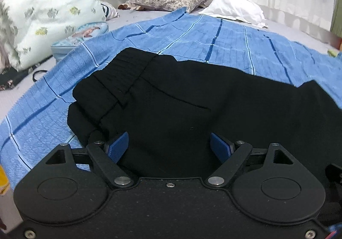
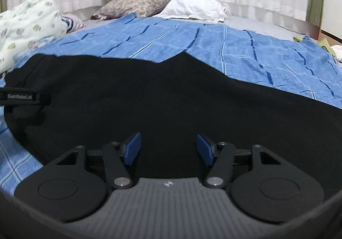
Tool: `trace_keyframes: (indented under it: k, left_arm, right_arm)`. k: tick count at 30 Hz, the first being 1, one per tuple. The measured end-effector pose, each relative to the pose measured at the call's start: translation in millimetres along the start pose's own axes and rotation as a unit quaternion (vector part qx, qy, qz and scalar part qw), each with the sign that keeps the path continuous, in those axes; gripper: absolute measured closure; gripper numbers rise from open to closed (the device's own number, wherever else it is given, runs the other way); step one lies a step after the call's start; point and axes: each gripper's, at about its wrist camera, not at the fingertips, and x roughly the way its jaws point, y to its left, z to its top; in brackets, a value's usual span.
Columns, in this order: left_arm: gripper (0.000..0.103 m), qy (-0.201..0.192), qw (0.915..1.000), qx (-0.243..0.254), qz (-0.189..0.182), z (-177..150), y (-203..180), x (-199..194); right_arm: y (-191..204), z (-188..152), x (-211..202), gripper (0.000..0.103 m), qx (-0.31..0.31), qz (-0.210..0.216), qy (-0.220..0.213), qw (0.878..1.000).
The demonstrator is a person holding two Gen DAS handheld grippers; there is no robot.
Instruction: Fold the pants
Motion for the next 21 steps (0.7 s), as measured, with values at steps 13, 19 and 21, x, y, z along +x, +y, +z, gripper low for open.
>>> trace_keyframes:
  k: [13, 19, 21]
  left_arm:
    - [0.019, -0.008, 0.9997, -0.011, 0.019, -10.1, 9.7, -8.2]
    - [0.018, -0.006, 0.9994, -0.011, 0.031, -9.7, 4.4, -7.7]
    - [0.018, -0.005, 0.9994, -0.012, 0.032, -9.1, 4.3, -7.4]
  right_arm:
    - [1.6, -13.2, -8.9, 0.030, -0.009, 0.002, -0.016, 1.000]
    - [-0.4, -13.6, -8.3, 0.030, -0.003, 0.007, -0.017, 1.000]
    - [-0.1, -13.3, -8.3, 0.030, -0.002, 0.007, -0.016, 1.000]
